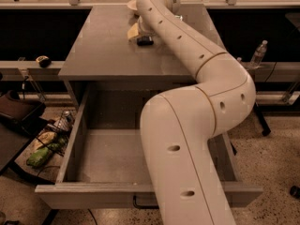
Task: Place rxbar blueberry into top drawer
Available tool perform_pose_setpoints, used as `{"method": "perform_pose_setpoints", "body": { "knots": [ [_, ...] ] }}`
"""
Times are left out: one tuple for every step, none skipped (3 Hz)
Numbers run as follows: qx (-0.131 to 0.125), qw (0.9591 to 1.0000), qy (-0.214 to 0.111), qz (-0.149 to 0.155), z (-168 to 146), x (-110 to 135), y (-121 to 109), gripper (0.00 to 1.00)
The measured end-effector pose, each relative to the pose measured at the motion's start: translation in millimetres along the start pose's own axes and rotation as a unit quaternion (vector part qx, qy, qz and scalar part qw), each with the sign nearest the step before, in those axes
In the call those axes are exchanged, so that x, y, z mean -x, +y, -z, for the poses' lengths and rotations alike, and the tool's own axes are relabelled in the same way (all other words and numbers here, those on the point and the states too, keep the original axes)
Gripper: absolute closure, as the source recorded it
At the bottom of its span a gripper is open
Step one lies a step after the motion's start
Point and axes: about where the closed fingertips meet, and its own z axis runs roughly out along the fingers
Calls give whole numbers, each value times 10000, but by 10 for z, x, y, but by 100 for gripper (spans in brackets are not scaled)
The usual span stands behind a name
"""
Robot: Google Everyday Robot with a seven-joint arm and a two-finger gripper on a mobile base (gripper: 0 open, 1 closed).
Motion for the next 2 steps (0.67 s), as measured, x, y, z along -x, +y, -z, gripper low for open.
{"method": "perform_pose_setpoints", "body": {
  "knots": [
    [0,10000,0,0,0,0,0,96],
    [0,10000,1,0,1,1,1,100]
  ]
}}
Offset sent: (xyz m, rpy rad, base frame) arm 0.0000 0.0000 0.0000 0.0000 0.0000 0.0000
